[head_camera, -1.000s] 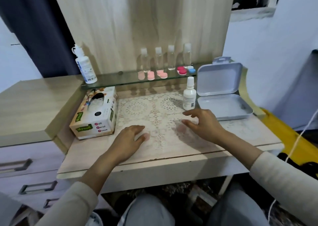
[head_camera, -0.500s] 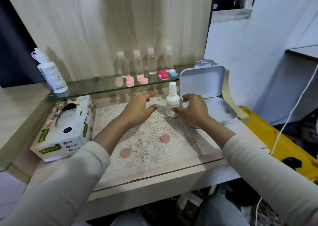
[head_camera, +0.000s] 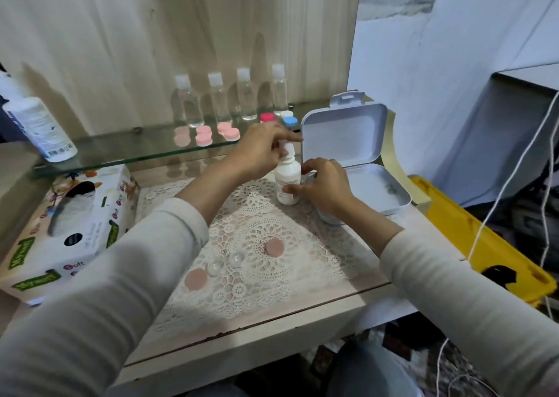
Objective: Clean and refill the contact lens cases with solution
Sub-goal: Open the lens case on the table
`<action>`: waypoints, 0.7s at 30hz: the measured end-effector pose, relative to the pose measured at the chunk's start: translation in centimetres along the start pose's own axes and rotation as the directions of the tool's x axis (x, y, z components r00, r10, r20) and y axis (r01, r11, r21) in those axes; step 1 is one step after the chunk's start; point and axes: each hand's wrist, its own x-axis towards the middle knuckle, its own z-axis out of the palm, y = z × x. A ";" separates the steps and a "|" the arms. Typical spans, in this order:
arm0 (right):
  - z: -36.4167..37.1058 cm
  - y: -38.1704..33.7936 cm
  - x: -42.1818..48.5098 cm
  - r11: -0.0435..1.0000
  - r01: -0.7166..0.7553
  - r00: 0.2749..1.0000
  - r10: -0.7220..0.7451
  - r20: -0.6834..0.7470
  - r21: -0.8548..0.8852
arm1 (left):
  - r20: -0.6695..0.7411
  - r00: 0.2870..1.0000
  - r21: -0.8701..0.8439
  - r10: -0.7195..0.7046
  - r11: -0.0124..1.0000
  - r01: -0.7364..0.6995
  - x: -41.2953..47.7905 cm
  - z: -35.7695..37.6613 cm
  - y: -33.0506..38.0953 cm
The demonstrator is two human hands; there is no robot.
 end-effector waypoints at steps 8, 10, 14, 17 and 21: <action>0.8 0.1 0.0 0.994 -0.010 0.999 0.007 0.031 0.110 | -0.075 0.995 -0.023 -0.072 0.997 0.070 0.0 0.1 -0.1; 1.0 0.0 0.0 0.993 -0.021 0.999 0.018 0.034 0.117 | -0.093 0.990 -0.027 -0.108 0.994 0.106 0.1 0.1 -0.3; 1.2 -0.1 0.1 0.994 -0.021 0.999 0.018 0.032 0.107 | -0.144 0.980 0.003 -0.137 0.990 0.138 0.0 0.1 -0.4; 1.1 -0.2 0.0 0.995 -0.024 0.999 0.022 0.027 0.095 | -0.195 0.964 -0.087 -0.179 0.982 0.165 0.0 -0.2 -0.4; 1.0 -0.4 -0.3 0.995 -0.018 1.000 0.017 0.014 0.095 | -0.222 0.954 -0.253 -0.201 0.957 0.143 -0.8 -1.8 -0.2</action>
